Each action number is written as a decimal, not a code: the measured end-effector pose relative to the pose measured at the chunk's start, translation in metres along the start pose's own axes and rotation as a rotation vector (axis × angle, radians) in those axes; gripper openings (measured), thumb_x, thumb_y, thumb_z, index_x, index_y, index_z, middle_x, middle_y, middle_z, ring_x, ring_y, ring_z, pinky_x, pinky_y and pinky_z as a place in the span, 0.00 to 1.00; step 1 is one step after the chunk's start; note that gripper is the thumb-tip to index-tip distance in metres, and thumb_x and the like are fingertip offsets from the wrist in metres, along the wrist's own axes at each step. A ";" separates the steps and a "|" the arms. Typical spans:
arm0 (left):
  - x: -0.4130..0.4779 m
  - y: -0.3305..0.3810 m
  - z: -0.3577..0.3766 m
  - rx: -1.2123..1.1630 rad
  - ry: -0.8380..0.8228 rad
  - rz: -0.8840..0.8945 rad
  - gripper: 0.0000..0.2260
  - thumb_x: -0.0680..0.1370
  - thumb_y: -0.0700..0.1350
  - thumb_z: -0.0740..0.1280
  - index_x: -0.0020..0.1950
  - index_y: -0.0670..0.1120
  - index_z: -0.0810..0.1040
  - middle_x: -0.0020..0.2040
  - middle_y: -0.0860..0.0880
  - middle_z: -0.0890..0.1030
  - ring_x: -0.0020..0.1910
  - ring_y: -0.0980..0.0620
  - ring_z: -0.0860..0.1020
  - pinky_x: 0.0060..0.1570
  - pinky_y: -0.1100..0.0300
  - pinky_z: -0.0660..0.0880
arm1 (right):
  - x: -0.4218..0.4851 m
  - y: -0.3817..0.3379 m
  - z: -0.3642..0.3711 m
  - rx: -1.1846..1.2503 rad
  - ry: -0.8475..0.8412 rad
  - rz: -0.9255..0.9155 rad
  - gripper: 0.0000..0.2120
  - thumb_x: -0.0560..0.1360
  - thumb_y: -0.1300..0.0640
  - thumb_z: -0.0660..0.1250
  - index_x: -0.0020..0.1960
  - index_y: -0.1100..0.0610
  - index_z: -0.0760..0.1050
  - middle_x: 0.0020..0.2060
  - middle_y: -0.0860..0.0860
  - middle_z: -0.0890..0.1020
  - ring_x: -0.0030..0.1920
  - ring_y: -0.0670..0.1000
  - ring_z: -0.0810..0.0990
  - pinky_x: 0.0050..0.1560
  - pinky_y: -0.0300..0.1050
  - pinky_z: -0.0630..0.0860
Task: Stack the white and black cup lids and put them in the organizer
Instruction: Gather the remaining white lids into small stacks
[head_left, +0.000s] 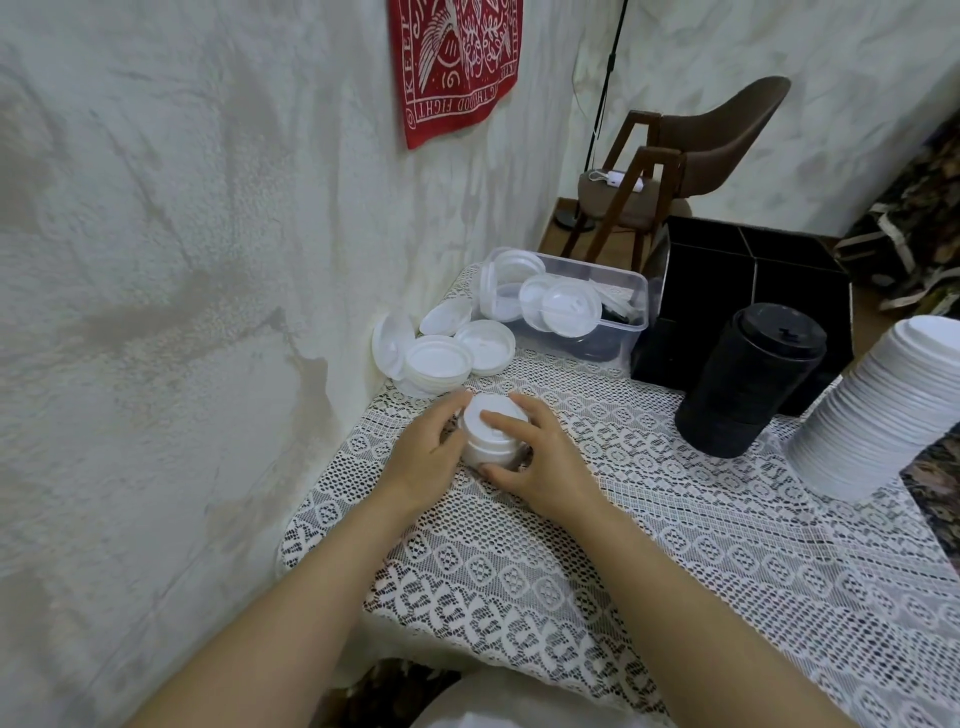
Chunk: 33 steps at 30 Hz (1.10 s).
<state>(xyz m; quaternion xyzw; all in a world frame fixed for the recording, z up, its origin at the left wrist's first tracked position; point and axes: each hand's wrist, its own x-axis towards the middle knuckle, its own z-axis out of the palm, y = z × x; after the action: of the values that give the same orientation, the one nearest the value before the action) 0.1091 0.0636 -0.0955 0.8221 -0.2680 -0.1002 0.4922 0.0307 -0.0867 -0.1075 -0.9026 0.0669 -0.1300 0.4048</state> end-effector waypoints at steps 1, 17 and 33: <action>0.003 0.000 -0.003 0.072 0.071 0.030 0.21 0.80 0.40 0.61 0.73 0.48 0.68 0.72 0.51 0.69 0.71 0.53 0.66 0.72 0.55 0.61 | 0.000 0.001 0.000 -0.007 0.002 -0.003 0.27 0.70 0.55 0.77 0.68 0.50 0.75 0.73 0.47 0.63 0.69 0.44 0.65 0.70 0.45 0.68; 0.059 -0.006 -0.027 0.914 0.229 0.265 0.15 0.78 0.43 0.64 0.65 0.44 0.74 0.59 0.45 0.79 0.59 0.44 0.75 0.63 0.53 0.61 | -0.001 0.000 -0.002 -0.118 -0.038 -0.043 0.28 0.72 0.53 0.75 0.69 0.49 0.71 0.74 0.46 0.59 0.64 0.45 0.67 0.62 0.36 0.68; 0.003 -0.002 -0.023 -0.140 0.305 -0.253 0.15 0.80 0.40 0.61 0.65 0.41 0.75 0.59 0.46 0.77 0.57 0.48 0.75 0.52 0.57 0.71 | -0.004 -0.001 -0.005 -0.131 0.076 0.072 0.28 0.70 0.56 0.75 0.68 0.52 0.71 0.74 0.52 0.60 0.70 0.53 0.66 0.66 0.36 0.58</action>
<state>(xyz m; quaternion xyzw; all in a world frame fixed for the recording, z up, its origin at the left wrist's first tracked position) 0.1221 0.0802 -0.0851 0.8186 -0.0772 -0.0538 0.5666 0.0251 -0.0889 -0.1048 -0.9186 0.1232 -0.1448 0.3465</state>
